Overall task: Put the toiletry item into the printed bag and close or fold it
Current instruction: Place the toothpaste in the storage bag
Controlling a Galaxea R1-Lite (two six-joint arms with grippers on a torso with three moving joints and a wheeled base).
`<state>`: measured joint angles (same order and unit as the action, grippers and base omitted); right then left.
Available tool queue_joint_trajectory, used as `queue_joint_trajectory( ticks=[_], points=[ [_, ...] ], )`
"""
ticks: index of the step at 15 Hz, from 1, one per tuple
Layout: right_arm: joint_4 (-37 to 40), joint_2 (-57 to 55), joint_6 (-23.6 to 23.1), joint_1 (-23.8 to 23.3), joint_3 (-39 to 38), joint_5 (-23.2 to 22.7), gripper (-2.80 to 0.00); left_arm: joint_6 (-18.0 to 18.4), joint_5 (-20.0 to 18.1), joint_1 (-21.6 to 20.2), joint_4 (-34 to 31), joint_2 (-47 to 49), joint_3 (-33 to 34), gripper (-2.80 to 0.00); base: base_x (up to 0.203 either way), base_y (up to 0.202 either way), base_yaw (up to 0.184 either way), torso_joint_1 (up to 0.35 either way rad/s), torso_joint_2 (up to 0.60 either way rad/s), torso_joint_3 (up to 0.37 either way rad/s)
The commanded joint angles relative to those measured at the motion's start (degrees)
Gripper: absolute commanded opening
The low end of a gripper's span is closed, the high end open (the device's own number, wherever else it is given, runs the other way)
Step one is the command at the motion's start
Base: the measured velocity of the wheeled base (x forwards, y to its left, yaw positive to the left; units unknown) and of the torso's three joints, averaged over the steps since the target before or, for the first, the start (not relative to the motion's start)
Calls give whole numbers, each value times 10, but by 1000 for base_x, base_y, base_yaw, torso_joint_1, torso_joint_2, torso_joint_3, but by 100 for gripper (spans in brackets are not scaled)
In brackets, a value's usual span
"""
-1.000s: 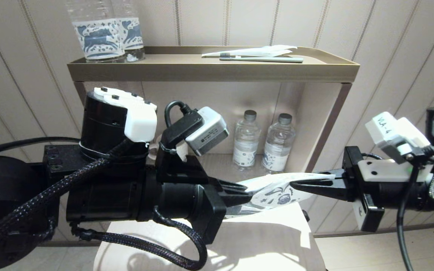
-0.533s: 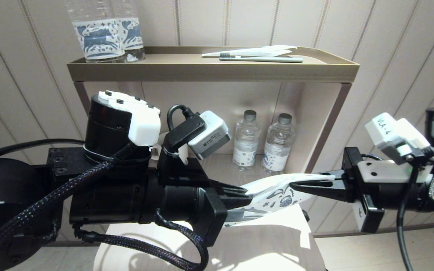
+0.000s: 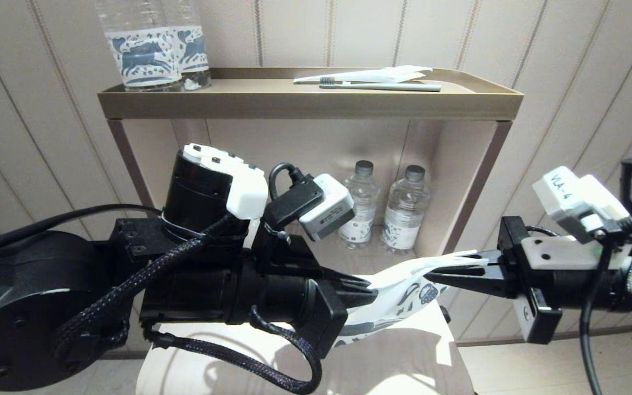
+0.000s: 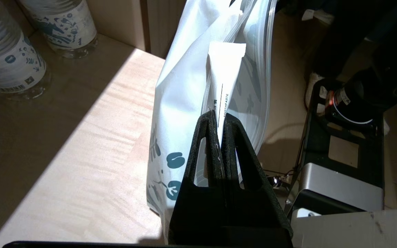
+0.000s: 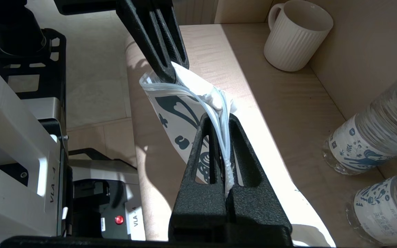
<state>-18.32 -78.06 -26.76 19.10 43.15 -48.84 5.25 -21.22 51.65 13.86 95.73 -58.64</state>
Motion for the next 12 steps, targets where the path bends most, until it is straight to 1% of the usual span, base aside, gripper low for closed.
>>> queue_joint_trajectory(
  ticks=[1, 8, 10, 12],
  points=[
    [-1, 1, -1, 1, 0, -3, -280, 0, -1, 0, 0, 3, 4, -280, 0, 0, 0, 0, 0, 0],
    [-1, 0, -1, 1, 3, -3, -280, 0, 8, -1, -2, -25, 23, -280, 0, 0, 0, 0, 0, 0],
    [-2, 0, -2, 11, 5, -3, -280, 0, 19, -1, 0, -27, 34, -280, 0, 0, 0, 0, 0, 0],
    [-1, 0, -2, 19, 6, -2, -280, 1, 24, -1, 1, -25, 30, -280, 0, 0, 0, 0, 0, 0]
  ],
)
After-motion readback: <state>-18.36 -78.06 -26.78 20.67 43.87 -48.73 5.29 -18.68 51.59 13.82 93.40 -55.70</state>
